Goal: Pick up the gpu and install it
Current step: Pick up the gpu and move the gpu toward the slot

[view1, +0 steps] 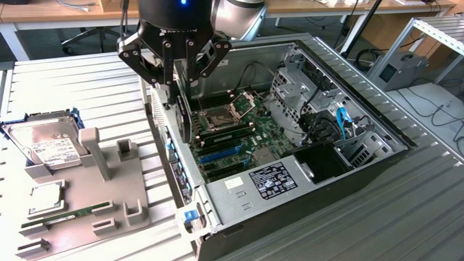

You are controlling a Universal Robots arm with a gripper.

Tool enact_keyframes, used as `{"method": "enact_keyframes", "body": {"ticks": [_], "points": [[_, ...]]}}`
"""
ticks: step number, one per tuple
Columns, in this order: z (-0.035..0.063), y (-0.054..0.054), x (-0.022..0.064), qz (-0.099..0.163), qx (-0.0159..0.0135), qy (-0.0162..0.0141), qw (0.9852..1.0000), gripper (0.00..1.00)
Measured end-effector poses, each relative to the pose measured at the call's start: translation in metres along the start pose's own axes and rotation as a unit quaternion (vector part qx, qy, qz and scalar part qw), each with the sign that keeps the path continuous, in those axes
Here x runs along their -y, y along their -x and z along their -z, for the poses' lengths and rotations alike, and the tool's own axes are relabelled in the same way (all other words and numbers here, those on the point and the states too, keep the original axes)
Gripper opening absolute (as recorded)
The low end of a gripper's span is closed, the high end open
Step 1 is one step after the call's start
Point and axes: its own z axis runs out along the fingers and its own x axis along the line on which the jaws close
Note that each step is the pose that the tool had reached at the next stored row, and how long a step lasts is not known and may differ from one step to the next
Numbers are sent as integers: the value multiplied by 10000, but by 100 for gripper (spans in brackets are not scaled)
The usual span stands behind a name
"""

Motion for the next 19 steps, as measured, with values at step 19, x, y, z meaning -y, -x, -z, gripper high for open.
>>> {"method": "enact_keyframes", "body": {"ticks": [19], "points": [[-30, 119, -8, 0, 0, 0, 10000, 26]]}}
